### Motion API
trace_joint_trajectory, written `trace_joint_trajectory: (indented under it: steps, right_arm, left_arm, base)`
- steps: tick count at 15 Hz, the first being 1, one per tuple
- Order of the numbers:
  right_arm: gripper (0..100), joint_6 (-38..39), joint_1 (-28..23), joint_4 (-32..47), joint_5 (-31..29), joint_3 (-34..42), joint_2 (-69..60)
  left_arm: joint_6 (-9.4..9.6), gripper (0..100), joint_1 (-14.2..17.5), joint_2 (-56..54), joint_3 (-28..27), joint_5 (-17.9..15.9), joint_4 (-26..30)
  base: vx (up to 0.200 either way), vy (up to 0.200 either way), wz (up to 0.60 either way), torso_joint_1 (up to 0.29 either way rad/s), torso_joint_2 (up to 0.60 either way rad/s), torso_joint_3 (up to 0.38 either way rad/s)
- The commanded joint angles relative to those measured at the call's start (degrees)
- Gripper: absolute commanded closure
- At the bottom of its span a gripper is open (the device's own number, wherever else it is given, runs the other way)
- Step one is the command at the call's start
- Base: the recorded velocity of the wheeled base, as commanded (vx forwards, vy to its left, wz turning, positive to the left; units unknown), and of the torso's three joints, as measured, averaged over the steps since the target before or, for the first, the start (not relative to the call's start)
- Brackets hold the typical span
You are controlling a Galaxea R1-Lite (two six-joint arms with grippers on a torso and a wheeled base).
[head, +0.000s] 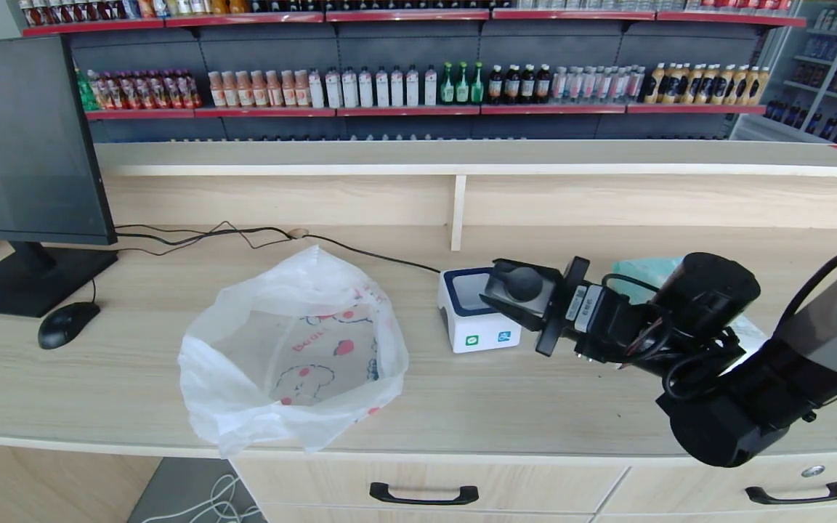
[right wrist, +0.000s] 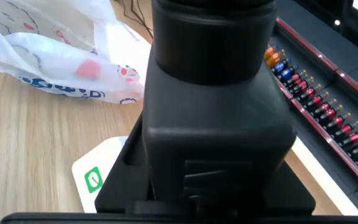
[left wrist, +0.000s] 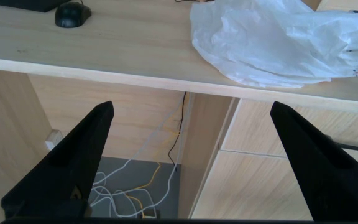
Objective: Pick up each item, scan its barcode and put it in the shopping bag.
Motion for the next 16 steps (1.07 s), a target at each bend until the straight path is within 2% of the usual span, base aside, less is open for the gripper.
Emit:
trace_joint_trajectory:
  steps: [1,3,7,10,16]
  right_arm:
    - [100,-2.2,-0.7,-0.1,3.1,-2.3,2.7]
    - [100,-2.6,-0.7,-0.1,4.2,-3.5,4.6]
    - [100,-2.6,-2.0,-0.1,7.8,-12.5,9.8]
    - [100,-2.6,-4.1,-0.1,9.6,-13.4,10.5]
    - [100,-2.4,-3.8,-0.1,9.8,-17.2,13.4]
  left_arm:
    - [-0.01,0,0.0,0.0,0.0,0.0,0.0]
    - [-0.01,0,0.0,0.0,0.0,0.0,0.0]
    - [-0.01,0,0.0,0.0,0.0,0.0,0.0]
    - [-0.01,0,0.0,0.0,0.0,0.0,0.0]
    - [-0.01,0,0.0,0.0,0.0,0.0,0.0]
  base:
    - [0.0,0.0,0.0,0.0,0.0,0.0]
    - [0.0,0.0,0.0,0.0,0.0,0.0]
    - [0.0,0.0,0.0,0.0,0.0,0.0]
    - [0.0,0.0,0.0,0.0,0.0,0.0]
    - [0.0,0.0,0.0,0.0,0.0,0.0]
